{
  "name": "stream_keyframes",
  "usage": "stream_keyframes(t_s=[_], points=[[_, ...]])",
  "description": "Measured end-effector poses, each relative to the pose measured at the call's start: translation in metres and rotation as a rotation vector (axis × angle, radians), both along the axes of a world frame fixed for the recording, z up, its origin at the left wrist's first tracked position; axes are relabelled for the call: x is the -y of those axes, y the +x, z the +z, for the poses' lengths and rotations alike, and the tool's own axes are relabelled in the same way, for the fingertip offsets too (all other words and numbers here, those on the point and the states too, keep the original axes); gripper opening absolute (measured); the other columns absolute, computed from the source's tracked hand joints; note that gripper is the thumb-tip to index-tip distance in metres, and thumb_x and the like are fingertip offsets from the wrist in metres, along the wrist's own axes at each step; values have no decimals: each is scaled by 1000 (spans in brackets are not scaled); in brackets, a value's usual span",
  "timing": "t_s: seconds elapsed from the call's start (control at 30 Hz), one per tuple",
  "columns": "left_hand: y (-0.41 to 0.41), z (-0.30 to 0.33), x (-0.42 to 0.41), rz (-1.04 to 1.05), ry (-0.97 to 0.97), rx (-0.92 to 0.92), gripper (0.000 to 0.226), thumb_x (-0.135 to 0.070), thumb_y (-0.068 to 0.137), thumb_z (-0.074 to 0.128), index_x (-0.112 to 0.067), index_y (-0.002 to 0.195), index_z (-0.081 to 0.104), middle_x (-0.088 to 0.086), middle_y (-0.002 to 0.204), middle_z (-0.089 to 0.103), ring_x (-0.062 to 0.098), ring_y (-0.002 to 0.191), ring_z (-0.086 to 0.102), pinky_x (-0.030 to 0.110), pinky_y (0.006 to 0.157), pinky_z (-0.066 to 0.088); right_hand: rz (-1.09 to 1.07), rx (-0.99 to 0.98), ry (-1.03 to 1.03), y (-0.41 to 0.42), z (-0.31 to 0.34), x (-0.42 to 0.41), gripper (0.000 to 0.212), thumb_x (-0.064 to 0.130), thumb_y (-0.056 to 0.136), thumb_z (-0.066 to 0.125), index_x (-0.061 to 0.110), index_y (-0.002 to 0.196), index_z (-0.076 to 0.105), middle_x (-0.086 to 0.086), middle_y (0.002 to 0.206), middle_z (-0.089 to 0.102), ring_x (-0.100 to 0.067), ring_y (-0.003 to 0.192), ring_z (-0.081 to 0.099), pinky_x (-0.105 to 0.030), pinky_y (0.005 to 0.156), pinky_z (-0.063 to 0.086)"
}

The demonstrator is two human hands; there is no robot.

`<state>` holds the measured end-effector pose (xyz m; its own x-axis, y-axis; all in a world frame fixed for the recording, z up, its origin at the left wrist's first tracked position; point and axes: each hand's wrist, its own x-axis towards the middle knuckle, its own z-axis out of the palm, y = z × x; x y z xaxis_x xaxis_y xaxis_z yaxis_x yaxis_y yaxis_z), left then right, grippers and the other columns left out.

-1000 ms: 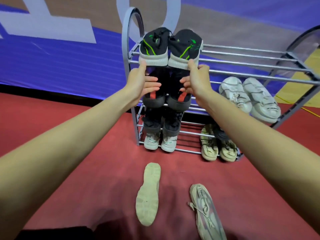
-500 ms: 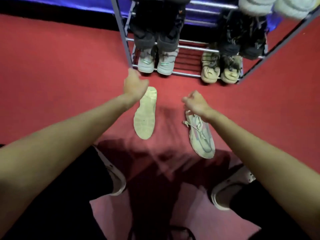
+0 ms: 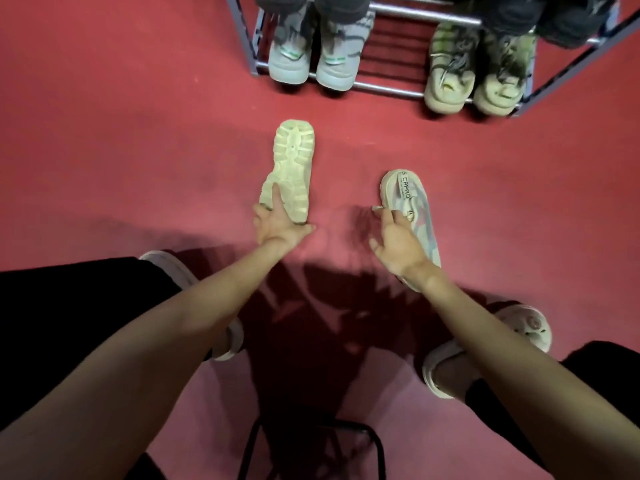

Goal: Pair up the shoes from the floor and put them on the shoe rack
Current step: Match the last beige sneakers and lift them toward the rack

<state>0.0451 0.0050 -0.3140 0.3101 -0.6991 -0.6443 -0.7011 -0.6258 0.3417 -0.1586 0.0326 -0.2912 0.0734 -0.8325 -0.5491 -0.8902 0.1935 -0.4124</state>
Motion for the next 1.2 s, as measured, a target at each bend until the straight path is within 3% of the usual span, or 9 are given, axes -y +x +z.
stream_keyframes(t_s=[0.27,0.4,0.47,0.53,0.67,0.8,0.97,1.1,1.2], points=[[4,-12,16,-34,22,39,105,-46,65,78,-43,149,15,20,131,34,39,118,45,39,105,39,163,5,-81,20,-2,14,48,15,89,51,2,133,38,-20,129,43,-37,122,44,-39,104,37],[10,20,32,19,-23,-199,82,-48,75,68,-32,147,32,5,140,52,23,128,50,31,109,38,225,45,-157,23,5,26,63,10,83,55,6,141,31,-18,133,40,-36,126,40,-42,108,35],[13,45,45,81,-33,-387,60,-47,81,63,-23,135,53,0,109,69,12,92,66,28,84,54,198,91,-217,20,10,34,78,4,77,58,10,147,23,-17,144,32,-35,134,34,-42,113,31],[16,73,56,81,40,-543,42,-51,79,57,-18,102,68,1,70,61,12,60,59,21,60,48,146,125,-270,14,18,41,92,0,71,59,15,151,16,-16,154,20,-34,142,23,-42,117,25],[21,109,67,-200,269,-725,40,-54,72,48,-18,81,64,10,73,57,24,65,53,26,60,44,147,80,-389,-1,34,52,99,13,68,69,17,151,15,-13,157,19,-33,144,20,-43,118,21],[18,124,74,-280,379,-730,47,-52,73,46,-11,80,66,10,63,63,22,51,57,19,44,42,186,223,-201,-17,35,49,61,20,70,75,10,125,53,-11,113,63,-29,109,59,-39,98,44],[30,108,75,-54,384,-794,81,-75,71,38,-5,100,65,24,87,68,24,60,59,24,54,42,-104,511,42,-29,35,35,21,12,86,66,3,104,61,-1,75,59,0,59,53,-25,59,46],[14,86,59,245,175,-854,71,-72,81,36,-12,109,62,9,91,69,15,68,58,26,61,43,-433,670,98,-28,22,26,48,36,87,59,20,131,48,-13,111,70,-30,97,69,-53,89,53],[-13,74,24,-48,219,-692,59,-62,75,60,-17,113,62,9,106,69,17,88,67,29,76,54,-630,889,128,-21,18,25,49,33,93,51,17,138,40,-5,126,64,-22,117,61,-49,105,44]])
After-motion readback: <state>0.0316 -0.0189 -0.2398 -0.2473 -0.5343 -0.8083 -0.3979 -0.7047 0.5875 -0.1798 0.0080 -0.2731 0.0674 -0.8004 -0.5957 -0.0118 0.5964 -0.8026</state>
